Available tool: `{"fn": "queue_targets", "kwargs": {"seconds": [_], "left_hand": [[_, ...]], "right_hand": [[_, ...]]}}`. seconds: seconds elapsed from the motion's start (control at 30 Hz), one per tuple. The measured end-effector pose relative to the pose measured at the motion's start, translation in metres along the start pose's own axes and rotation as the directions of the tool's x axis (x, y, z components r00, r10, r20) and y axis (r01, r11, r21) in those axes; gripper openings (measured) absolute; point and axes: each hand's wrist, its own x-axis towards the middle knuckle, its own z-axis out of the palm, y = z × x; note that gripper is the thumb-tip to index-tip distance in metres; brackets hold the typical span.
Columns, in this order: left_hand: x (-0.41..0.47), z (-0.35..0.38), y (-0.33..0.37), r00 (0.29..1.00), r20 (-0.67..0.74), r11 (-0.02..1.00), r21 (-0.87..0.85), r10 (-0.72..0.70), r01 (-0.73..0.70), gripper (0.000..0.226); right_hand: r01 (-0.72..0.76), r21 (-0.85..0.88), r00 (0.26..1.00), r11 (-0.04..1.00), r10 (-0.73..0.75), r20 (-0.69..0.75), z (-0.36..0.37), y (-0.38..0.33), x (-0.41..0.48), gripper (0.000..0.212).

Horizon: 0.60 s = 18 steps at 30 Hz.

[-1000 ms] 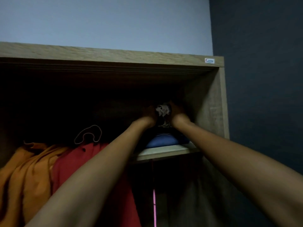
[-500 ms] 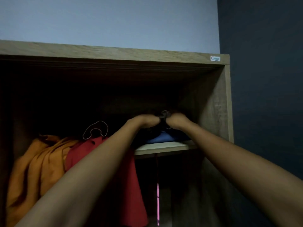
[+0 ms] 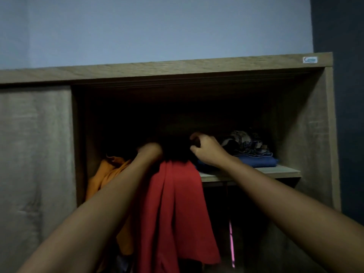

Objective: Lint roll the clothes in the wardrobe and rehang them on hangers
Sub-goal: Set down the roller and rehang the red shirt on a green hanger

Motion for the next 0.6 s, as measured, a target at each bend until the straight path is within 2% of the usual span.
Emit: {"fn": "queue_targets", "kwargs": {"seconds": [0.07, 0.17, 0.23, 0.3, 0.43, 0.47, 0.57, 0.6], "left_hand": [[-0.001, -0.006, -0.003, 0.988, -0.146, 0.985, -0.169, -0.047, 0.022, 0.044], [-0.037, -0.037, 0.003, 0.938, -0.34, 0.919, -0.348, 0.061, -0.186, 0.028], [-0.056, -0.053, -0.001, 0.903, -0.424, 0.829, -0.479, 0.067, -0.287, 0.019], [-0.073, -0.066, -0.007, 0.871, -0.484, 0.748, -0.545, 0.086, -0.378, 0.014], [-0.12, -0.083, -0.019, 0.833, -0.514, 0.568, -0.632, 0.203, -0.528, 0.016], [-0.13, -0.085, -0.023, 0.835, -0.502, 0.532, -0.654, 0.227, -0.538, 0.017], [-0.155, -0.085, -0.033, 0.826, -0.485, 0.456, -0.689, 0.287, -0.563, 0.02], [-0.159, -0.085, -0.038, 0.825, -0.485, 0.445, -0.695, 0.29, -0.565, 0.02]], "right_hand": [[-0.006, 0.006, 1.0, 1.0, 0.006, 0.025, 0.007, -0.003, 0.005, 0.04], [-0.017, 0.028, 0.996, 0.999, 0.015, 0.083, 0.01, -0.004, 0.01, 0.05], [0.002, 0.016, 0.993, 1.0, -0.004, 0.119, 0.007, -0.008, 0.011, 0.058], [0.006, 0.014, 0.99, 1.0, -0.008, 0.137, 0.005, -0.012, 0.015, 0.065], [0.02, 0.089, 0.983, 0.996, -0.036, 0.181, 0.007, -0.024, 0.022, 0.08], [0.024, 0.12, 0.979, 0.992, -0.048, 0.2, 0.01, -0.029, 0.023, 0.075], [-0.022, 0.061, 0.955, 0.998, 0.003, 0.296, 0.024, -0.044, 0.025, 0.027], [-0.03, 0.045, 0.956, 0.999, 0.016, 0.291, 0.03, -0.047, 0.026, 0.02]]}}
